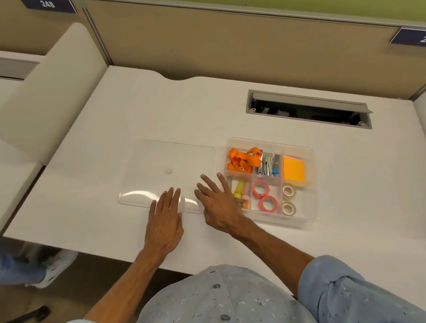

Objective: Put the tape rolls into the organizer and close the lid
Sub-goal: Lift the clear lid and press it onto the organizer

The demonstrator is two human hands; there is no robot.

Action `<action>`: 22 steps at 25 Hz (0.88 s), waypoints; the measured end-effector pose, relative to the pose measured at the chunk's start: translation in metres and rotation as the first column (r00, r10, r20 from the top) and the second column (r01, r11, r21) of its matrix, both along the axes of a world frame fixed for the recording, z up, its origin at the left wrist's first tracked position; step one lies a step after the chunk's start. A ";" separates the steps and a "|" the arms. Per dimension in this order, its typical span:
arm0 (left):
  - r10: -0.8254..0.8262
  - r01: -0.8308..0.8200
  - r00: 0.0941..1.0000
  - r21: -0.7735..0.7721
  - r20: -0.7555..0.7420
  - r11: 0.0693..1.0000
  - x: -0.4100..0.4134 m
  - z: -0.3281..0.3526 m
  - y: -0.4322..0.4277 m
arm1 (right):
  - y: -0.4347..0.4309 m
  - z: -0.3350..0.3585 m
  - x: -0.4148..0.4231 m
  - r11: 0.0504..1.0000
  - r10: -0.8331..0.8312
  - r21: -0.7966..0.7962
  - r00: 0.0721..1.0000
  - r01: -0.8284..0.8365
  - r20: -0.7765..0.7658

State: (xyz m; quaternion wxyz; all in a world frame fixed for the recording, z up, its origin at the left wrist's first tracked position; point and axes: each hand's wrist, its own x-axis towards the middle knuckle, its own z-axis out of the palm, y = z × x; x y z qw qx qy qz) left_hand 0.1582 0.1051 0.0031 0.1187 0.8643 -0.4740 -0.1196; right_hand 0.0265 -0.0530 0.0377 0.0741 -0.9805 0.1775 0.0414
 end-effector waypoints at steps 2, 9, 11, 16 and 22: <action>0.046 -0.046 0.999 0.024 0.005 0.999 0.019 0.001 0.013 | 0.008 -0.005 0.010 1.000 0.012 -0.010 0.998 -0.012 -0.055; -0.010 0.010 0.999 0.019 0.031 1.000 0.052 0.004 0.032 | 0.031 -0.015 0.015 0.999 -0.035 0.001 0.993 0.035 -0.116; -0.032 0.031 0.999 0.022 0.027 0.999 0.054 0.007 0.031 | 0.036 -0.013 0.013 0.999 -0.040 0.017 0.992 0.043 -0.122; -0.030 0.030 0.999 0.031 0.019 0.999 0.060 0.008 0.030 | 0.037 -0.005 0.011 0.999 -0.019 0.036 0.989 0.024 -0.150; -0.107 0.121 0.987 -0.112 0.119 0.986 0.063 0.003 0.049 | 0.018 0.004 0.001 0.995 -0.049 0.084 0.996 0.056 -0.076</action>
